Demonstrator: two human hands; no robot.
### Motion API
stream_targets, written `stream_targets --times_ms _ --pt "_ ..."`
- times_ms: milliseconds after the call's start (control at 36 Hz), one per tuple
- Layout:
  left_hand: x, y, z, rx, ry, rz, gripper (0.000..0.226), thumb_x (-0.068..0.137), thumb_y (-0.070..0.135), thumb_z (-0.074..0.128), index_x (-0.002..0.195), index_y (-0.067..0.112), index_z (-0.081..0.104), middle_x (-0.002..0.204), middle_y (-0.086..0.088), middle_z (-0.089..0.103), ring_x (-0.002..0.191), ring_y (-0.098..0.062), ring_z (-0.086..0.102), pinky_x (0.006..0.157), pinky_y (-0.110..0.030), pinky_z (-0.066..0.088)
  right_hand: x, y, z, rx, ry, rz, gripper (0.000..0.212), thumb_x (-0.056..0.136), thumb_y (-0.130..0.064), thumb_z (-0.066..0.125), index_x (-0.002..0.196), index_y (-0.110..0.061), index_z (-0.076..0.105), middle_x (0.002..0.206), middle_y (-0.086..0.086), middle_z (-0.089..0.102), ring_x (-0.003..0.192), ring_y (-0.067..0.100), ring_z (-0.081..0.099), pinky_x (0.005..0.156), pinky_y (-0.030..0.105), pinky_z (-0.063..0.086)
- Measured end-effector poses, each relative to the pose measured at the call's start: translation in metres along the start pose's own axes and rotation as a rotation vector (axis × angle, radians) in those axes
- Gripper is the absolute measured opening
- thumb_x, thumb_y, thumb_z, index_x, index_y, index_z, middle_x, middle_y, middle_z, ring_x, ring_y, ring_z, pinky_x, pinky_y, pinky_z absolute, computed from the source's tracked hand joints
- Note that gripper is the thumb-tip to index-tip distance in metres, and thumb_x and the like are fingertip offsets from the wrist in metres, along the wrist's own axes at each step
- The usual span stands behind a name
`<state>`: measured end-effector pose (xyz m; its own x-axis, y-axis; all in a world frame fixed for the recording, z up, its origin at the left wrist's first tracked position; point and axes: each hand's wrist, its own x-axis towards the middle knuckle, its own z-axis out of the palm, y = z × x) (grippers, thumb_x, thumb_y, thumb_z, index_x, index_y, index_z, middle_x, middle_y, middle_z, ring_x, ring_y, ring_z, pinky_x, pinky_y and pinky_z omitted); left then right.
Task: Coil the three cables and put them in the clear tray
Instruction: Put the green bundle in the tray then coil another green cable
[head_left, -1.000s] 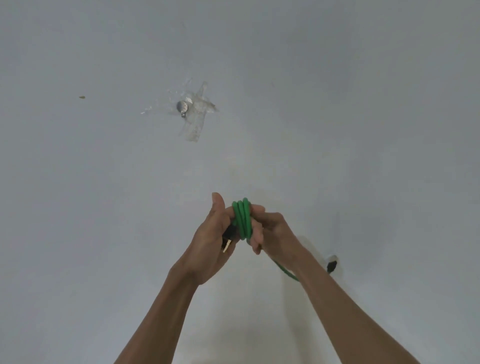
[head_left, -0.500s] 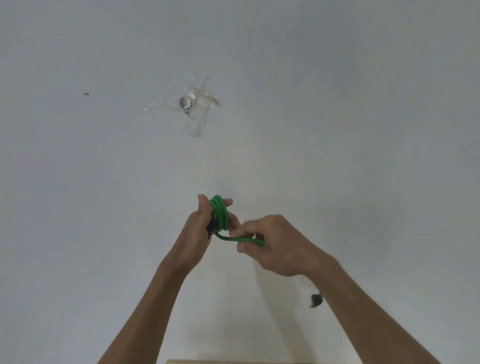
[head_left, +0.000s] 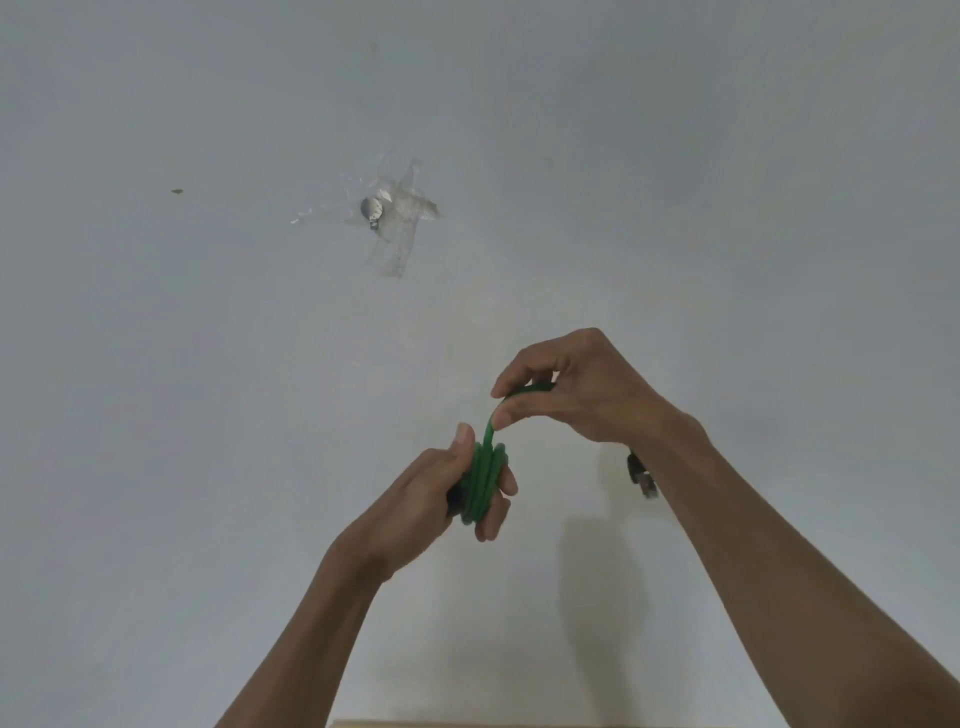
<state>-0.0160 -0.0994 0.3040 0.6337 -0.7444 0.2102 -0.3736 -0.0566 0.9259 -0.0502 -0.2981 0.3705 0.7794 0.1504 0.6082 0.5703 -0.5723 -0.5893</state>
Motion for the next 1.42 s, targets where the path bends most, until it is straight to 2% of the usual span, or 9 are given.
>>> stream_targets --times_ms 83,167,306,528,611,861,1056,1250,1417 --pt "-0.003 0.004 0.006 -0.131 -0.021 0.04 0.072 0.105 0.048 0.019 0.092 -0.007 0.064 0.065 -0.017 0.057 0.076 -0.046 0.053 0.099 -0.052 0.047 -0.002 0.005 0.004 0.093 0.018 0.029 0.014 0.071 -0.016 0.089 0.081 -0.015 0.079 0.071 -0.004 0.075 0.063 0.025 0.062 0.061 0.035 0.05" --pt "-0.001 0.009 0.01 -0.269 -0.053 0.094 0.064 0.106 0.042 0.025 0.088 -0.005 0.065 0.06 -0.015 0.053 0.062 -0.027 0.051 0.098 -0.048 0.051 -0.008 0.013 0.014 0.299 0.046 0.119 0.011 0.079 -0.006 0.081 0.088 -0.002 0.077 0.068 -0.009 0.072 0.059 0.006 0.061 0.055 0.014 0.044" --pt "0.0 0.014 0.012 -0.431 0.006 0.156 0.06 0.098 0.046 0.037 0.082 -0.004 0.066 0.054 -0.014 0.051 0.059 -0.027 0.053 0.089 -0.039 0.053 -0.018 0.025 0.042 0.48 0.138 0.197 0.016 0.085 -0.031 0.073 0.094 -0.02 0.08 0.07 0.013 0.065 0.06 0.028 0.044 0.05 0.032 0.035" --pt "-0.001 0.014 0.007 -0.539 0.145 0.233 0.065 0.1 0.05 0.028 0.084 0.0 0.067 0.054 -0.017 0.055 0.081 -0.033 0.068 0.088 -0.034 0.054 -0.038 0.024 0.076 0.545 0.137 0.341 0.045 0.1 0.003 0.046 0.091 -0.029 0.075 0.059 -0.005 0.055 0.047 0.009 0.037 0.049 0.027 0.024" --pt "-0.001 0.016 0.005 -0.53 0.171 0.245 0.066 0.099 0.051 0.026 0.087 0.004 0.071 0.059 -0.016 0.057 0.091 -0.035 0.064 0.084 -0.03 0.053 -0.044 0.018 0.083 0.459 0.111 0.385 0.051 0.107 -0.014 0.044 0.068 -0.037 0.068 0.053 -0.015 0.054 0.044 0.006 0.037 0.048 0.027 0.027" --pt "0.001 0.015 0.004 -0.417 0.262 0.285 0.057 0.103 0.042 0.033 0.087 -0.002 0.066 0.059 -0.019 0.053 0.061 -0.034 0.043 0.064 -0.033 0.048 -0.054 0.013 0.093 0.311 0.099 0.409 0.032 0.106 -0.019 0.044 0.09 -0.034 0.067 0.06 -0.016 0.057 0.051 0.013 0.045 0.046 0.028 0.04" --pt "0.006 0.015 0.009 -0.459 0.324 0.347 0.052 0.1 0.038 0.037 0.086 -0.001 0.068 0.06 -0.022 0.055 0.064 -0.033 0.053 0.085 -0.033 0.052 -0.055 0.004 0.096 0.96 0.076 0.559 0.032 0.1 -0.038 0.041 0.082 -0.019 0.059 0.08 0.001 0.046 0.055 0.013 0.031 0.053 0.031 0.016" --pt "0.002 0.017 0.006 -0.445 0.332 0.369 0.058 0.089 0.06 0.054 0.075 0.007 0.071 0.055 -0.015 0.058 0.07 -0.055 0.051 0.088 -0.047 0.051 -0.05 0.004 0.093 0.897 0.139 0.486 0.041 0.102 -0.05 0.047 0.087 -0.015 0.063 0.072 -0.008 0.055 0.049 0.012 0.027 0.047 0.026 0.018" --pt "0.0 0.012 0.003 -0.464 0.34 0.368 0.057 0.083 0.061 0.063 0.072 0.006 0.07 0.051 -0.012 0.057 0.074 -0.057 0.055 0.079 -0.031 0.055 -0.049 0.004 0.096 0.883 0.172 0.456 0.037 0.104 -0.042 0.044 0.094 -0.012 0.064 0.067 -0.008 0.062 0.043 0.01 0.026 0.05 0.033 0.014"
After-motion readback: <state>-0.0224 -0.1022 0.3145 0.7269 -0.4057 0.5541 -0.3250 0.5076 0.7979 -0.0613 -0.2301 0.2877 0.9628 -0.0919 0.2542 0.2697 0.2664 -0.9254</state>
